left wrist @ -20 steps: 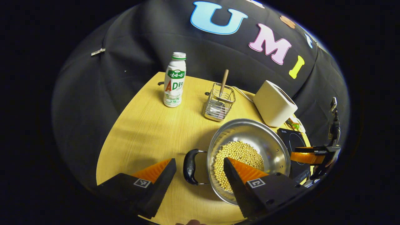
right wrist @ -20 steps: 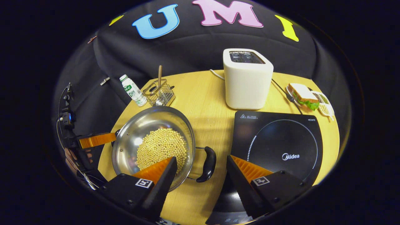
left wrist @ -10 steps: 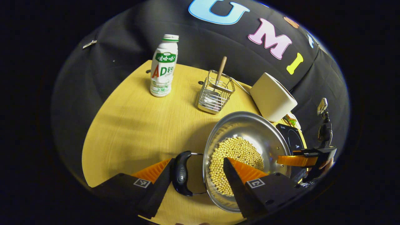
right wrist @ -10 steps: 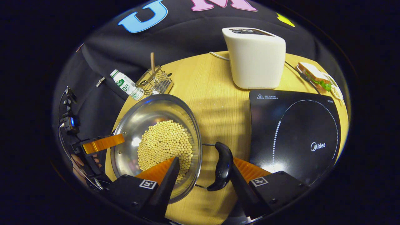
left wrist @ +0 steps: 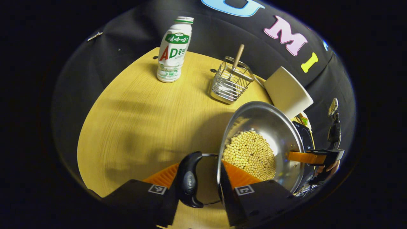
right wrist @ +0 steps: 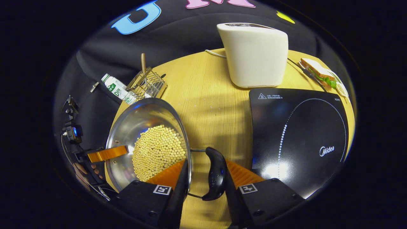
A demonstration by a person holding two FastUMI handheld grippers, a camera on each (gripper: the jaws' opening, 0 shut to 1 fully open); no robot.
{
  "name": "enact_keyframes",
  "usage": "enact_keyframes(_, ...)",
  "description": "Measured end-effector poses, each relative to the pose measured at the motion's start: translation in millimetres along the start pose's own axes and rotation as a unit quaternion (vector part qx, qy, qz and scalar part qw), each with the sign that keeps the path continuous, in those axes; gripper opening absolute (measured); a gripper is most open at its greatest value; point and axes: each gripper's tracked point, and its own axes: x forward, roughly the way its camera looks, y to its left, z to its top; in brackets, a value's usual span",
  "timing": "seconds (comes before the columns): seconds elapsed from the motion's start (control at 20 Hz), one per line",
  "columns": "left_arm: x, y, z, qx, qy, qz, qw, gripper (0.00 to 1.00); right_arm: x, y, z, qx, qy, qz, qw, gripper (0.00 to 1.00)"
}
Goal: First push the handle of the pot to place it horizontally, then grasp the pot with both hands and set it on the induction cooktop.
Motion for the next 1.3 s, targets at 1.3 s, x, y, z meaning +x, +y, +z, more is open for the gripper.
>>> enact_keyframes(1.3,-38.3,-121.7,1.9,0.025,-0.009,-0.018,1.000,0.57,-111.5,-71.4,21.2,0.013,-0.031,-0.024,0.999,0.51)
